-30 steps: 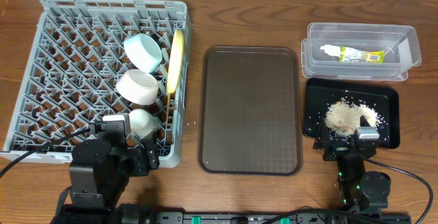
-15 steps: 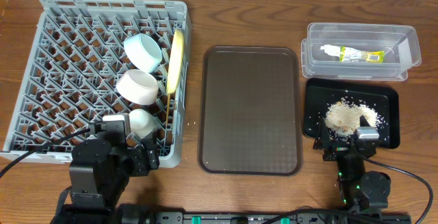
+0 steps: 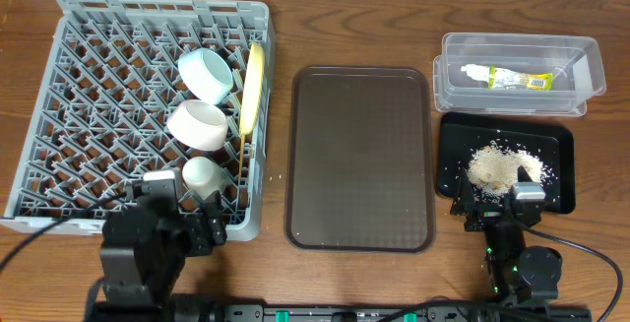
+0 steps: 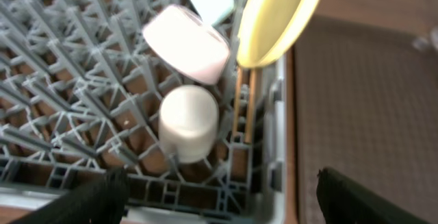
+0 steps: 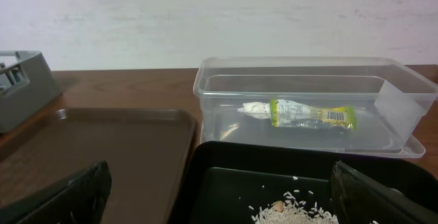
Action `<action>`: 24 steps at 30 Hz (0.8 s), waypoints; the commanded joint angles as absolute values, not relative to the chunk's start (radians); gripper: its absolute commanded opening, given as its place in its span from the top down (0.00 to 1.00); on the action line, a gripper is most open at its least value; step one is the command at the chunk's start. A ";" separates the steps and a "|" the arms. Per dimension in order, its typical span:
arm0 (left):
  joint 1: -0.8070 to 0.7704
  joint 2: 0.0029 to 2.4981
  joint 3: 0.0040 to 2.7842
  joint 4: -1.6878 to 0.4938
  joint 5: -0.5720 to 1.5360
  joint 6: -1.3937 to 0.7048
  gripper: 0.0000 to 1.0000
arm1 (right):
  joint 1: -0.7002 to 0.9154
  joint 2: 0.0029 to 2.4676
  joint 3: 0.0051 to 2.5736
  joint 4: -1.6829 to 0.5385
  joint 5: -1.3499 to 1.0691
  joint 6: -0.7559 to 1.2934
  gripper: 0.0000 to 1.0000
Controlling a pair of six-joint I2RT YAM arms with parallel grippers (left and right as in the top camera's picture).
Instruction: Sort waste into correct bins and load items into the dishwasher
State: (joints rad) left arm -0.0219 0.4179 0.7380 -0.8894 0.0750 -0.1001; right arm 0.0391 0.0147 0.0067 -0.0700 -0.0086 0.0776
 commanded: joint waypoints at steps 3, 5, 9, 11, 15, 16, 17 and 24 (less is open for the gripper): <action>0.035 0.219 0.490 -0.711 0.088 -0.087 0.11 | 0.047 0.009 0.006 -0.074 -0.019 0.066 0.01; 0.039 0.155 0.399 -0.617 0.089 -0.087 0.11 | 0.047 0.009 0.006 -0.074 -0.019 0.066 0.01; 0.039 0.057 0.237 -0.404 0.090 -0.087 0.11 | 0.047 0.009 0.006 -0.074 -0.019 0.066 0.01; 0.039 0.030 0.176 -0.303 0.089 -0.087 0.11 | 0.047 0.009 0.006 -0.074 -0.019 0.066 0.01; 0.039 0.008 0.078 -0.110 0.088 -0.086 0.11 | 0.047 0.009 0.006 -0.074 -0.019 0.066 0.01; 0.039 0.007 0.060 -0.070 0.082 -0.084 0.11 | 0.047 0.009 0.006 -0.074 -0.019 0.066 0.01; 0.039 0.007 0.043 -0.034 0.081 -0.072 0.11 | 0.047 0.009 0.006 -0.074 -0.019 0.066 0.01; 0.038 0.001 0.004 -0.020 0.082 -0.007 0.11 | 0.047 0.009 0.006 -0.074 -0.019 0.066 0.01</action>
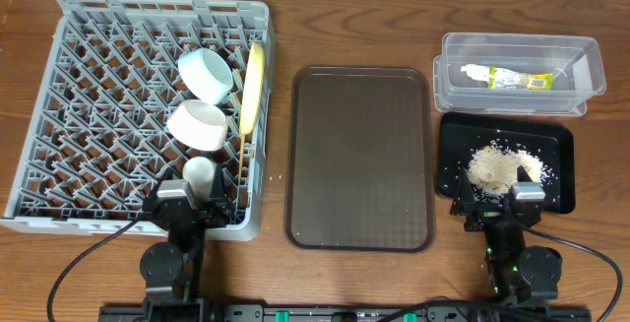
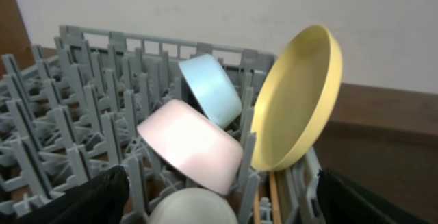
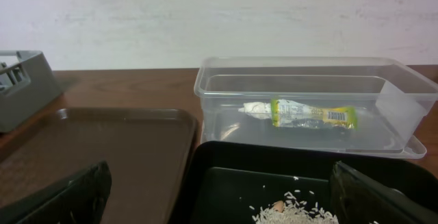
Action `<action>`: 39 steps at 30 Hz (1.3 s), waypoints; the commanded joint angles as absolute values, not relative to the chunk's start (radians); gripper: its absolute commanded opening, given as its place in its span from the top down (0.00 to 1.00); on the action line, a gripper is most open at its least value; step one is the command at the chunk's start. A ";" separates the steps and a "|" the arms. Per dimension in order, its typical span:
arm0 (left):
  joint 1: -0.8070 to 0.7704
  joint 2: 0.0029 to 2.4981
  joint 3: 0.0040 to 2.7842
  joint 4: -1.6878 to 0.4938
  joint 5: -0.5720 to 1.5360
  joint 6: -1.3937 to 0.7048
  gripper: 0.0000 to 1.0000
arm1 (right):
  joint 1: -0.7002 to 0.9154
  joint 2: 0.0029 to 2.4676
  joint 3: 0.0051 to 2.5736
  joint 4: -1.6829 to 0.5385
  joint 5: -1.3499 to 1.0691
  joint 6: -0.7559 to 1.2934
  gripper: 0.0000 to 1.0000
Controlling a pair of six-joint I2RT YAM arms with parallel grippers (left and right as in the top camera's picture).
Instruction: Sort waste into correct bins and load items into the dishwasher
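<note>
The grey dish rack (image 1: pixel 89 86) holds a blue bowl (image 1: pixel 205 72), a pink bowl (image 1: pixel 197 125), a white cup (image 1: pixel 200 171) and an upright yellow plate (image 1: pixel 253 88). In the left wrist view the blue bowl (image 2: pixel 209 87), pink bowl (image 2: pixel 188 145), cup (image 2: pixel 195 210) and plate (image 2: pixel 298 107) lie ahead. My left gripper (image 1: pixel 187 209) stands open at the rack's near edge, empty. My right gripper (image 1: pixel 500 209) is open at the near edge of the black tray (image 1: pixel 556 145), which holds rice (image 1: pixel 502 164). A wrapper (image 1: pixel 507 79) lies in the clear bin (image 1: pixel 581 46).
A brown serving tray (image 1: pixel 361 155) lies between rack and bins, bare. In the right wrist view the clear bin (image 3: pixel 308 87) stands beyond the black tray (image 3: pixel 226 169), with the brown tray (image 3: pixel 102 148) to the left. Wooden chopsticks (image 1: pixel 239 150) stand in the rack by the plate.
My left arm has drawn back to the table's near edge and its wrist camera has tipped up to look level across the rack. The right arm and all objects stay put.
</note>
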State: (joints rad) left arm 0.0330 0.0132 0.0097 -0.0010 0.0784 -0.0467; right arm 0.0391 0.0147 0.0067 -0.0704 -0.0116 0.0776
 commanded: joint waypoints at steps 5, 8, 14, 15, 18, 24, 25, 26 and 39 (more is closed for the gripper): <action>0.038 0.002 0.004 -0.063 0.081 -0.008 0.11 | 0.047 0.009 0.006 -0.074 -0.019 0.066 0.01; 0.038 0.004 0.004 -0.063 0.082 -0.008 0.11 | 0.047 0.009 0.006 -0.074 -0.019 0.066 0.01; 0.038 0.005 0.004 -0.063 0.081 -0.008 0.11 | 0.047 0.009 0.006 -0.074 -0.019 0.066 0.01; 0.038 0.005 0.004 -0.063 0.082 -0.008 0.11 | 0.047 0.009 0.006 -0.074 -0.019 0.066 0.01; 0.038 0.005 0.004 -0.063 0.082 -0.008 0.11 | 0.047 0.009 0.006 -0.074 -0.019 0.065 0.01; 0.038 0.005 0.004 -0.063 0.081 -0.008 0.11 | 0.047 0.009 0.006 -0.074 -0.019 0.066 0.01; 0.038 0.005 0.004 -0.063 0.081 -0.008 0.11 | 0.047 0.009 0.006 -0.074 -0.019 0.066 0.01; 0.038 0.005 0.004 -0.063 0.081 -0.008 0.11 | 0.047 0.009 0.006 -0.074 -0.019 0.065 0.01; 0.038 0.005 0.004 -0.063 0.081 -0.008 0.11 | 0.047 0.009 0.006 -0.074 -0.019 0.066 0.01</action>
